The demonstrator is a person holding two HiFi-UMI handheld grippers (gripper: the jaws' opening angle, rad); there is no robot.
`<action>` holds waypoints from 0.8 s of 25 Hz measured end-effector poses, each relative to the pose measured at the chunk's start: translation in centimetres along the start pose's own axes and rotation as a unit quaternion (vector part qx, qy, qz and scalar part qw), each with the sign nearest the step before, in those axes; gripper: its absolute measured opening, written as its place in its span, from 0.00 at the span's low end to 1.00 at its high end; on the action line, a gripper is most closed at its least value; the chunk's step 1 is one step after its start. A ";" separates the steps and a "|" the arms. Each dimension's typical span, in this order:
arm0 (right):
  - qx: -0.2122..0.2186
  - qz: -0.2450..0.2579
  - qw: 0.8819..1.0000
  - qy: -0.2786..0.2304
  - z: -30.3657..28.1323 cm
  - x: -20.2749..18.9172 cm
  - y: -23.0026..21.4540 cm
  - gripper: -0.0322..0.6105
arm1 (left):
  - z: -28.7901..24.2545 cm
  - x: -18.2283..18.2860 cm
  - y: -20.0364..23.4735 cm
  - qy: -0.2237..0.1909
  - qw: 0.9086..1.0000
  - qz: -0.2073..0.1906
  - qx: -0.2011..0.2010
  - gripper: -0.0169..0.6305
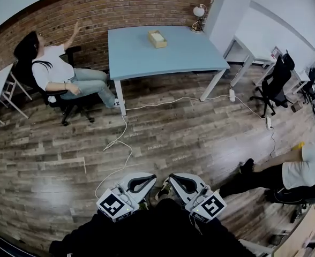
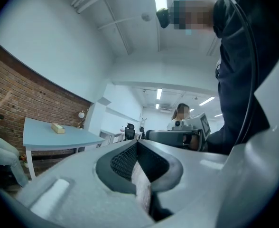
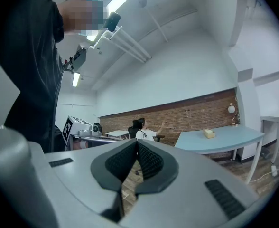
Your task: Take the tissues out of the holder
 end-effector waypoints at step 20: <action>0.064 -0.010 0.998 -0.008 -4.3 0.8 -12.9 0.06 | -11.3 -0.5 7.9 -0.004 0.999 -0.025 0.046 0.02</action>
Point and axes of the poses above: the fingertips, and each gripper's own axes: z backward along the fingers, y to its left, x out of its top, the point moved 1 cm from there along z, backward along the fingers, and after that the axes turned 15 degrees about -y, right-handed, at the moved point
